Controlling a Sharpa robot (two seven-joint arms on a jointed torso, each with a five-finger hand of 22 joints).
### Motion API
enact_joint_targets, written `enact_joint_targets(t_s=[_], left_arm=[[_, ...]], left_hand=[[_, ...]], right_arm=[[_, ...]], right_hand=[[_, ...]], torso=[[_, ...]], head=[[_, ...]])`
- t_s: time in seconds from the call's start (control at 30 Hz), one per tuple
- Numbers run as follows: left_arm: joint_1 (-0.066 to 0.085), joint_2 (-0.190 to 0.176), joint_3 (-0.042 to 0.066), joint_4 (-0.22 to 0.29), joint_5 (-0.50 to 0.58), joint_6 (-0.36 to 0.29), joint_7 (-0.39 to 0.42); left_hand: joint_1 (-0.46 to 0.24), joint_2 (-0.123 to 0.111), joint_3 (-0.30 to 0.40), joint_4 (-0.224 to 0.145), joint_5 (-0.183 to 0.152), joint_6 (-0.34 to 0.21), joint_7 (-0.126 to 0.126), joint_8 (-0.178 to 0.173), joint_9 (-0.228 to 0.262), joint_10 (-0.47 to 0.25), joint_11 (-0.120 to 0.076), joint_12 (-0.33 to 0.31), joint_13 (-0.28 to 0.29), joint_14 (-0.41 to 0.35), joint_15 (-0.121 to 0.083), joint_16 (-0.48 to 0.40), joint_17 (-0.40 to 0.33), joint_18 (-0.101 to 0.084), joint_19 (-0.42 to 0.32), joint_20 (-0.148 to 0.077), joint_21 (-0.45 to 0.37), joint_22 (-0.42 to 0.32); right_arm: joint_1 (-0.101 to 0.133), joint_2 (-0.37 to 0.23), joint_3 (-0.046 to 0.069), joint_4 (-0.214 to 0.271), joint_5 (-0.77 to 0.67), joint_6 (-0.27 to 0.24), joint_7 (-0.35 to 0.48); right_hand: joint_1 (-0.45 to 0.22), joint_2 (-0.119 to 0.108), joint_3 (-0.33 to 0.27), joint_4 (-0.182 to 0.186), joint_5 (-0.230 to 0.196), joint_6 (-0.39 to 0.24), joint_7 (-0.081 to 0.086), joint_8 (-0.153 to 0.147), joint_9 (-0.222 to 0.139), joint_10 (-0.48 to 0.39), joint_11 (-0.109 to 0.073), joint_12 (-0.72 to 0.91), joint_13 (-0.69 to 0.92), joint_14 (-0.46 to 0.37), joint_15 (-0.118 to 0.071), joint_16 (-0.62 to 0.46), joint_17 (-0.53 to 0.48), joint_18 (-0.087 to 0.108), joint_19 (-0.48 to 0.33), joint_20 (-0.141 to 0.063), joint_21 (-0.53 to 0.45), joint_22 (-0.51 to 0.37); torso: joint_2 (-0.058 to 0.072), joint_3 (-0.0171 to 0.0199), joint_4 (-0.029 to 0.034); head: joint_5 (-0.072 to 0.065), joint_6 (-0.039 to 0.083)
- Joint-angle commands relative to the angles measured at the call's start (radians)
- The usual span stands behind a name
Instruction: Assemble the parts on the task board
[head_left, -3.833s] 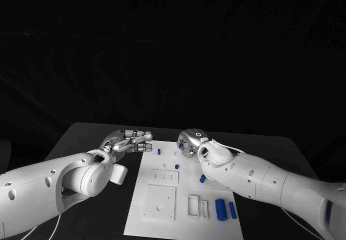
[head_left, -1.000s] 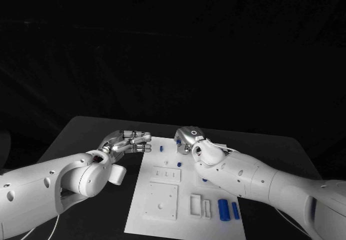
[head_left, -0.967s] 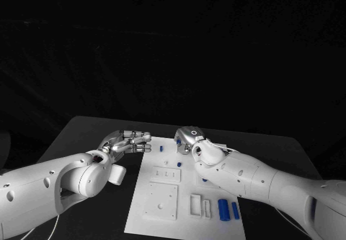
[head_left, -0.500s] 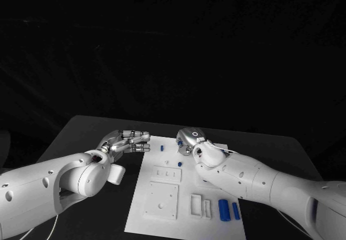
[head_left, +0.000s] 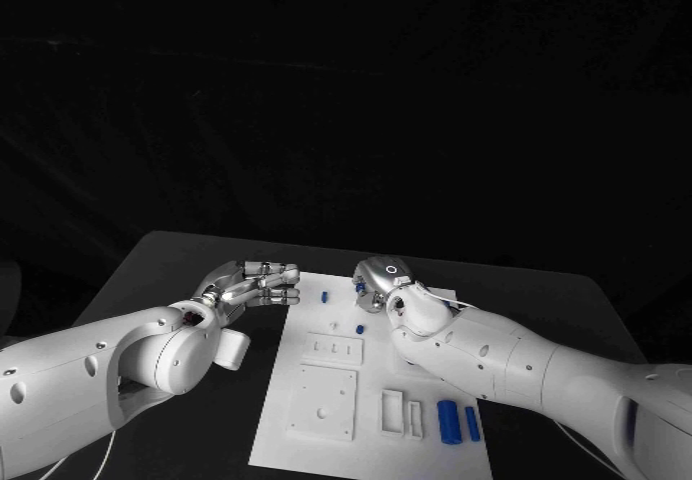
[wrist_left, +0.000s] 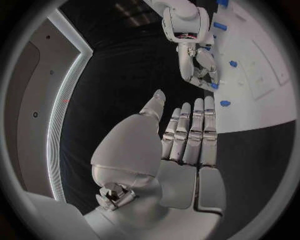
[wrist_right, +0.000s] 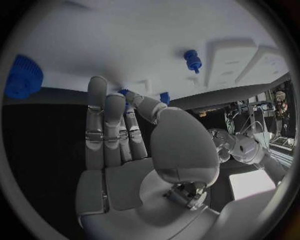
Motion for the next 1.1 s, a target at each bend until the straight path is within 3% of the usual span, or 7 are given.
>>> enact_joint_targets(t_s=[0.03,0.4,0.6,0.73,0.83,0.93,1.1], left_arm=[[0.001,0.001,0.001,0.0,-0.001,0.013,0.007],[0.001,-0.007,0.001,-0.005,0.001,0.009,0.008],[0.002,-0.018,0.001,-0.007,0.002,0.008,0.008],[0.002,-0.022,0.001,-0.011,0.004,0.013,0.008],[0.002,-0.023,0.001,-0.017,0.005,0.016,0.007],[0.001,-0.021,0.001,-0.024,0.006,0.021,0.007],[0.001,-0.019,0.001,-0.03,0.008,0.027,0.006]], left_hand=[[-0.007,0.0,-0.001,-0.007,0.003,-0.007,0.003,-0.005,0.0,-0.009,0.001,-0.003,0.002,-0.005,0.0,0.0,-0.001,-0.011,-0.007,-0.001,0.003,-0.001],[-0.007,-0.003,-0.001,-0.008,0.003,-0.019,0.003,-0.006,-0.001,-0.013,0.002,-0.003,0.002,-0.006,0.0,0.0,-0.001,-0.011,-0.007,-0.001,0.003,-0.002],[-0.004,-0.003,0.0,-0.009,0.004,-0.018,0.003,-0.006,-0.001,-0.012,0.002,-0.002,0.002,-0.006,0.0,0.0,-0.001,-0.011,-0.007,-0.001,0.003,-0.001],[-0.001,-0.004,0.001,-0.011,0.004,-0.016,0.002,-0.006,0.0,-0.012,0.0,-0.003,0.002,-0.006,-0.001,0.0,-0.001,-0.011,-0.007,-0.001,0.003,-0.002],[-0.001,-0.004,0.001,-0.011,0.004,-0.016,0.001,-0.006,0.0,-0.012,0.0,-0.003,0.002,-0.007,-0.001,0.0,-0.001,-0.011,-0.008,-0.001,0.003,-0.002],[-0.001,-0.004,0.001,-0.011,0.004,-0.016,0.001,-0.006,0.0,-0.012,0.0,-0.003,0.002,-0.007,-0.001,0.0,-0.001,-0.011,-0.008,-0.001,0.003,-0.002],[-0.002,-0.003,0.001,-0.011,0.003,-0.017,0.001,-0.006,-0.001,-0.013,0.0,-0.002,0.002,-0.008,-0.001,0.0,-0.001,-0.012,-0.008,-0.001,0.002,-0.002]], right_arm=[[-0.002,0.002,-0.001,-0.006,0.044,-0.001,0.025],[0.001,-0.051,0.011,0.051,0.103,-0.04,0.056],[0.003,-0.156,0.074,0.179,0.139,-0.035,0.059],[0.004,-0.23,0.122,0.25,0.181,0.014,0.049],[0.004,-0.272,0.142,0.276,0.216,0.058,0.048],[0.004,-0.301,0.155,0.28,0.26,0.113,0.05],[0.004,-0.316,0.162,0.254,0.328,0.219,0.055]], right_hand=[[0.0,-0.025,-0.077,0.018,-0.003,-0.047,-0.008,-0.001,0.0,-0.058,0.013,-0.001,-0.009,0.002,0.011,-0.016,-0.006,0.029,0.008,0.015,-0.028,-0.024],[0.095,-0.054,-0.363,0.154,0.063,-0.097,-0.038,-0.003,-0.001,-0.208,0.039,-0.007,-0.013,0.007,0.024,-0.049,0.009,0.042,0.051,0.031,-0.092,-0.152],[0.084,-0.044,-0.369,0.145,0.068,-0.082,-0.024,-0.002,-0.001,-0.095,0.019,-0.004,-0.011,0.01,0.015,-0.049,0.017,0.034,0.051,0.025,-0.071,-0.191],[0.054,-0.03,-0.355,0.131,0.089,-0.014,-0.026,0.007,0.005,0.21,-0.075,0.121,0.032,0.015,-0.048,-0.025,0.038,0.015,0.054,-0.018,-0.044,-0.184],[0.056,-0.002,-0.454,0.096,0.12,-0.018,-0.028,0.006,0.004,0.117,-0.101,0.524,0.399,0.004,-0.073,-0.009,0.076,-0.048,0.051,-0.069,-0.02,-0.181],[0.04,0.005,-0.506,0.093,0.149,-0.069,-0.018,0.002,0.005,-0.026,-0.09,0.846,0.731,-0.015,-0.065,0.055,0.18,-0.029,0.048,-0.062,0.041,-0.148],[0.043,0.006,-0.554,0.123,0.177,-0.119,-0.004,0.0,0.005,0.058,-0.075,1.057,1.02,-0.006,-0.05,0.139,0.44,0.004,0.037,-0.043,0.11,-0.069]], torso=[[0.0,-0.0008,0.0006],[-0.002,-0.0007,-0.0018],[-0.003,0.0021,-0.0125],[-0.004,0.0059,-0.0254],[-0.005,0.0077,-0.0323],[-0.007,0.0107,-0.0407],[-0.004,0.0173,-0.0455]], head=[[-0.001,0.001],[0.002,0.001],[0.004,0.008],[0.007,0.012],[0.007,0.012],[0.011,0.013],[0.018,0.01]])
